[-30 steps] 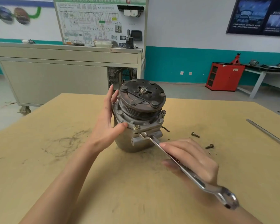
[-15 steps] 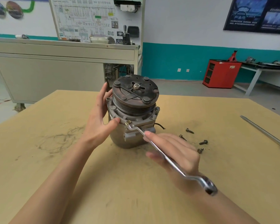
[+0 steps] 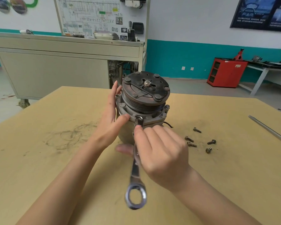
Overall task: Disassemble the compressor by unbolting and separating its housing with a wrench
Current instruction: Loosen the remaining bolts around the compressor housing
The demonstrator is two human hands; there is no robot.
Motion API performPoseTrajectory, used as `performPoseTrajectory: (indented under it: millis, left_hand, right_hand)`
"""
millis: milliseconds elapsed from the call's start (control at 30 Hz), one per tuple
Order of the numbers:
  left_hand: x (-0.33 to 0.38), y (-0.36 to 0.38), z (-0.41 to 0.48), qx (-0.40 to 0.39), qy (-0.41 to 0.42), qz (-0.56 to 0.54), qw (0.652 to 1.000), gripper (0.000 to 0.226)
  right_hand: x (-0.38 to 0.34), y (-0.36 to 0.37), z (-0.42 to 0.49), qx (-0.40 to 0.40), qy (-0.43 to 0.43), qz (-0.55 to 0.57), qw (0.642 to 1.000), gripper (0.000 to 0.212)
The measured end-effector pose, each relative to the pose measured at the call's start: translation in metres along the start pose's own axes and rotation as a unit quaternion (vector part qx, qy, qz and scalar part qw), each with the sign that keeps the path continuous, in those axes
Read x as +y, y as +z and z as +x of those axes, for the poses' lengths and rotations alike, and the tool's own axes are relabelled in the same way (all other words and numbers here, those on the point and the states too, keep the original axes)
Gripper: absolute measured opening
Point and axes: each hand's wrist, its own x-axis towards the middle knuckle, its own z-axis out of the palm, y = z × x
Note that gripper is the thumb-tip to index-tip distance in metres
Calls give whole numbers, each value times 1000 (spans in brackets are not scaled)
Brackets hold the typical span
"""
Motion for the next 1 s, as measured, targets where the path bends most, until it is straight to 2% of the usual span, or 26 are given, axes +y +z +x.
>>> performPoseTrajectory:
  millis: [133,200,300,467,533,600,633,667,700,733,767,800,833,867,900,933,967,1000]
  left_hand:
    - [5,2,3,-2,-28,-30,999,93]
    - [5,4,3,-5,-40,-33,999,94]
    - [4,5,6,0,-58,-52,997,101]
    - [6,3,11,-4,-71,-39,997,114]
    - [9,4,10,-5,-83,-48,995,119]
    - [12,4,7,-9,-90,-59,994,119]
    - [13,4,5,-14,-91,-58,994,119]
    - [15,5,4,-18,-93,-51,994,119]
    - [16,5,4,-22,-96,-42,994,118]
    - [18,5,4,-25,-97,-34,994,119]
    - [19,5,4,-26,-98,-31,994,119]
    - [21,6,4,-27,-100,-31,994,120]
    - [22,6,3,-27,-101,-33,994,120]
    - [23,7,3,-28,-102,-35,994,120]
    - [22,7,2,-29,-102,-38,994,119]
    - [22,7,1,-29,-102,-40,994,118]
    - [21,6,1,-28,-102,-42,994,116]
    - [20,6,0,-27,-101,-47,993,114]
  right_hand:
    - [-10,7,11,17,-5,-11,1000,46]
    - [-15,11,13,-4,1,-24,1000,43]
    - [-19,14,14,-44,24,-11,999,51]
    - [-21,13,14,17,50,21,998,46]
    - [-21,11,4,12,63,51,997,47]
    - [-14,3,-16,-4,129,158,979,35]
    - [-6,-3,-25,-13,216,266,939,23]
    - [6,-9,-29,-36,347,396,849,15]
    - [18,-15,-28,-63,478,526,701,15]
    - [31,-16,-30,-70,566,624,534,17]
    - [44,-13,-33,-67,615,671,408,20]
    - [54,-10,-34,-56,643,687,335,22]
    - [63,-7,-34,-42,657,690,299,23]
    - [70,-6,-33,-31,658,694,291,23]
    - [76,-6,-32,-21,649,696,307,23]
    - [79,-7,-32,-17,632,691,350,22]
    - [80,-9,-32,-21,610,673,418,21]
    - [79,-14,-31,-31,580,640,503,17]
